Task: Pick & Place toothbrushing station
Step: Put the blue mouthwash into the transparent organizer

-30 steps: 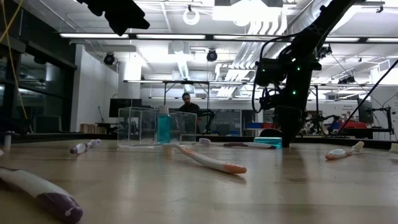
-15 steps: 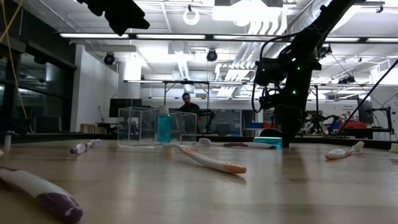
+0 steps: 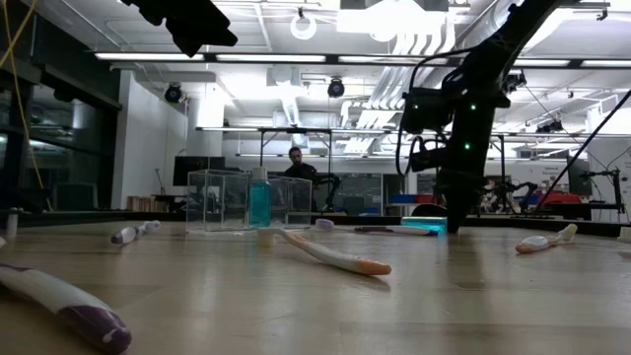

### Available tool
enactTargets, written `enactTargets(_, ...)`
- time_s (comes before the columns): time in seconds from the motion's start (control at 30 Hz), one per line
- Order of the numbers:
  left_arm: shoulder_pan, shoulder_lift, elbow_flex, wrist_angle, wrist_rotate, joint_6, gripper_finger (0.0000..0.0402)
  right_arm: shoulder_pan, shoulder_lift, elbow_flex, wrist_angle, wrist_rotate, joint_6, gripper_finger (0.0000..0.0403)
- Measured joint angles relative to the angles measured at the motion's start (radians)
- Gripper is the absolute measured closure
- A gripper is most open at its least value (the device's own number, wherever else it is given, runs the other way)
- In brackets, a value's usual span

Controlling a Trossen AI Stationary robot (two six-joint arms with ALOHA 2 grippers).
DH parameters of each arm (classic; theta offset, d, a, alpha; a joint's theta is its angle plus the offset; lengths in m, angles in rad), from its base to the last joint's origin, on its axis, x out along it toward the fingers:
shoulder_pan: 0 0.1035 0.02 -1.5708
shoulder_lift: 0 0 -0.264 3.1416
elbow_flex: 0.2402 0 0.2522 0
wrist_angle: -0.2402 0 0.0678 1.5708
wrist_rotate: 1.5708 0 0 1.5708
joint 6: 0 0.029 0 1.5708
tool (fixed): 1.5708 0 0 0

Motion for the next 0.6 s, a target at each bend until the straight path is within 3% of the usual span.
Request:
enactTargets(0.13,0.000,0.000,0.000,0.000,0.002,-0.011,0.0259,0.052,-0.047,-0.005,-0.010,0.073,-0.016,0.0313)
enactTargets(0.33,0.001,0.000,0.000,0.020,0.099,-0.029,0.0259,0.136,-0.146,-0.003,-0.069,0.143,-0.021,0.0313)
enactTargets(0.6,0.070,0.008,0.000,0.096,0.365,-0.069,0.0259,0.287,-0.229,-0.002,-0.085,0.142,0.025,0.0313)
